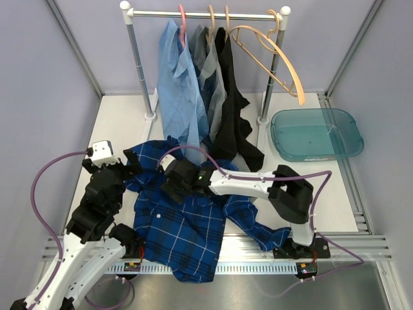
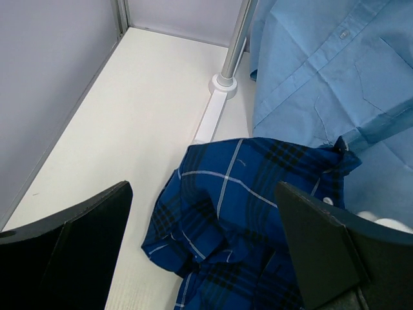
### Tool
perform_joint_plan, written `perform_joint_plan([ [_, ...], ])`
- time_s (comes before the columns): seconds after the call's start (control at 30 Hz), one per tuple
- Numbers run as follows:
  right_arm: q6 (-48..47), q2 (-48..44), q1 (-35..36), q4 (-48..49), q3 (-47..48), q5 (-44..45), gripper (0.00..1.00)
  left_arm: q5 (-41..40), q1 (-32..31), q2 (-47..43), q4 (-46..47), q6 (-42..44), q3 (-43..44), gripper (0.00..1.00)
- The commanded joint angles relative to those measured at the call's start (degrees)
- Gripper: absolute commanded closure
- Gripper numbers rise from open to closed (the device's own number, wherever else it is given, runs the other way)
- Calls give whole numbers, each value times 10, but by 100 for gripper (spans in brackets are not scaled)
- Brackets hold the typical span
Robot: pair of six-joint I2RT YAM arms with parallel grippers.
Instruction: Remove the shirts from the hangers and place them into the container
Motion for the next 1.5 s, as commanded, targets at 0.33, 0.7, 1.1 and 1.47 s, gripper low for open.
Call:
perform_joint_plan([
  [0.33,52,42,6,-14,37,45,51,-10,4,-8,27,-11,-2,1],
  [0.7,67,-5,6,-39,29,50,100,-6,5,-8,27,-14,-3,1],
  [1.1,111,-379,6,-164,-34,186,100,-8,8,-8,27,-15,-3,1],
  [1.47,203,-551,-13,-376,105,452,100,-6,9,-2,27,-16,-3,1],
])
